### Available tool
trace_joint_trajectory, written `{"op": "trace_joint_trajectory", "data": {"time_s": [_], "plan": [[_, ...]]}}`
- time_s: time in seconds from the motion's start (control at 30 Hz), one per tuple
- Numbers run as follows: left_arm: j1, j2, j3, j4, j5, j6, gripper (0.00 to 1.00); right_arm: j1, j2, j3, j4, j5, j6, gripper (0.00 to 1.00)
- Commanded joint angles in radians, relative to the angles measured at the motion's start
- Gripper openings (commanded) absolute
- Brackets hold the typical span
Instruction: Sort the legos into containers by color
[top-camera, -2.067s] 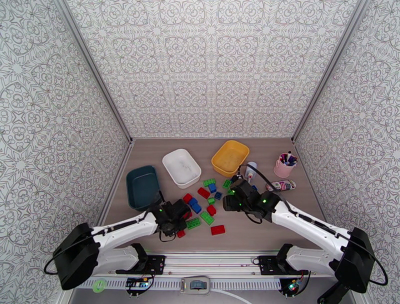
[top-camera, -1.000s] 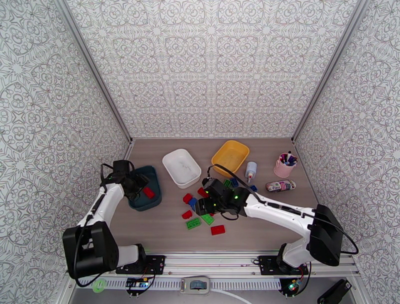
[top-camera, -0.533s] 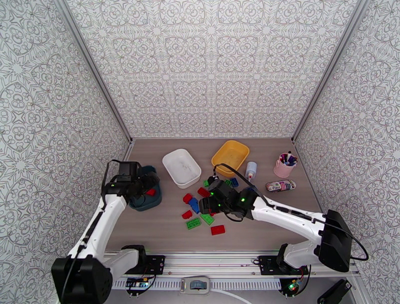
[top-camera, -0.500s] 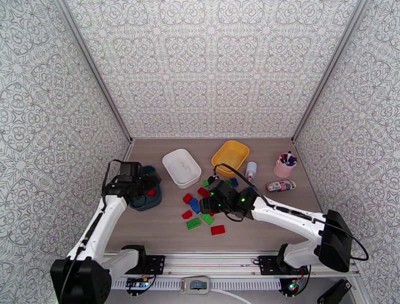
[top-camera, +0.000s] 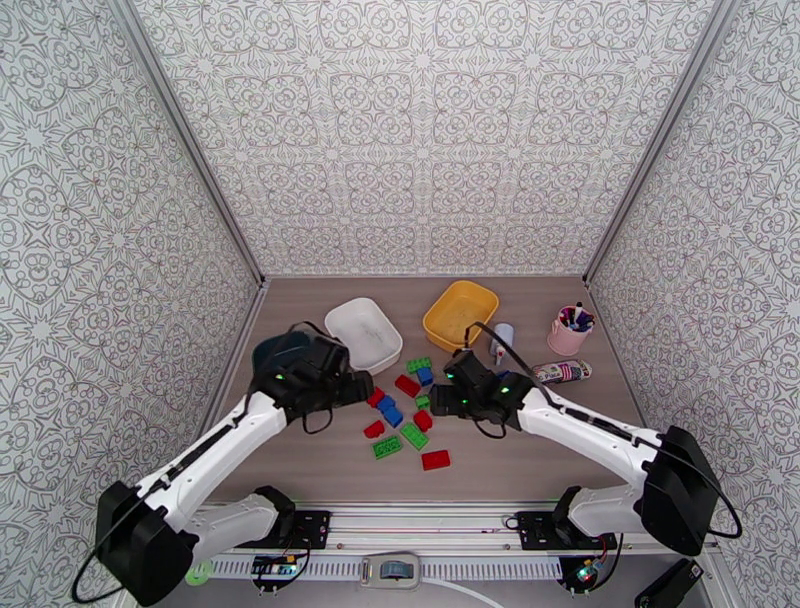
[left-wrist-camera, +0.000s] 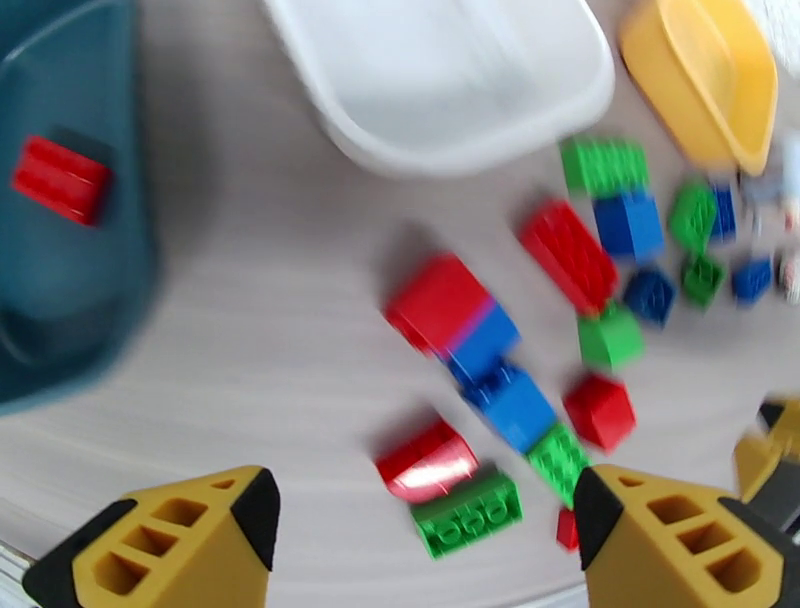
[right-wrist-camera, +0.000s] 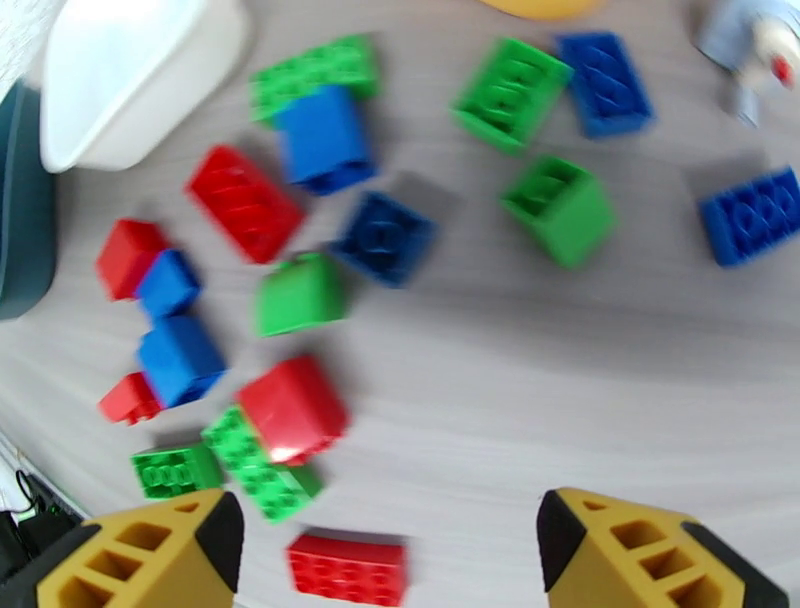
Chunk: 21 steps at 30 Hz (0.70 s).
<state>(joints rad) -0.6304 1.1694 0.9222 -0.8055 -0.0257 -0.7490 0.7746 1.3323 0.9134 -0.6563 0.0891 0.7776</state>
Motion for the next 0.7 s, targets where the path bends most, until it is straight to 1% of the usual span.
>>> {"op": "trace_joint_trajectory", "data": {"time_s": [0.0,0.13,0.2,0.33,0.53,0.67], "plan": [[-0.119,0.009,-0.002,-0.031,-0.038,-0.138,0.82,-0.045,-0.058,-0.054,-0.062,-0.012,-0.010,0.84],[-0.265,0.046,-0.029,0.003,-0.035,-0.273,0.84,-0.142,-0.121,-0.120,-0.097,-0.028,-0.031,0.86],[-0.327,0.086,-0.025,0.014,-0.031,-0.318,0.86,-0.190,-0.145,-0.141,-0.105,-0.048,-0.048,0.86],[-0.429,0.199,0.001,0.052,-0.007,-0.375,0.88,-0.228,-0.187,-0.156,-0.125,-0.047,-0.067,0.87],[-0.509,0.411,0.121,0.083,0.050,-0.366,0.89,-0.241,-0.221,-0.165,-0.137,-0.038,-0.068,0.87],[-0.524,0.504,0.159,0.127,0.108,-0.358,0.89,-0.244,-0.247,-0.177,-0.154,-0.024,-0.064,0.87]]}}
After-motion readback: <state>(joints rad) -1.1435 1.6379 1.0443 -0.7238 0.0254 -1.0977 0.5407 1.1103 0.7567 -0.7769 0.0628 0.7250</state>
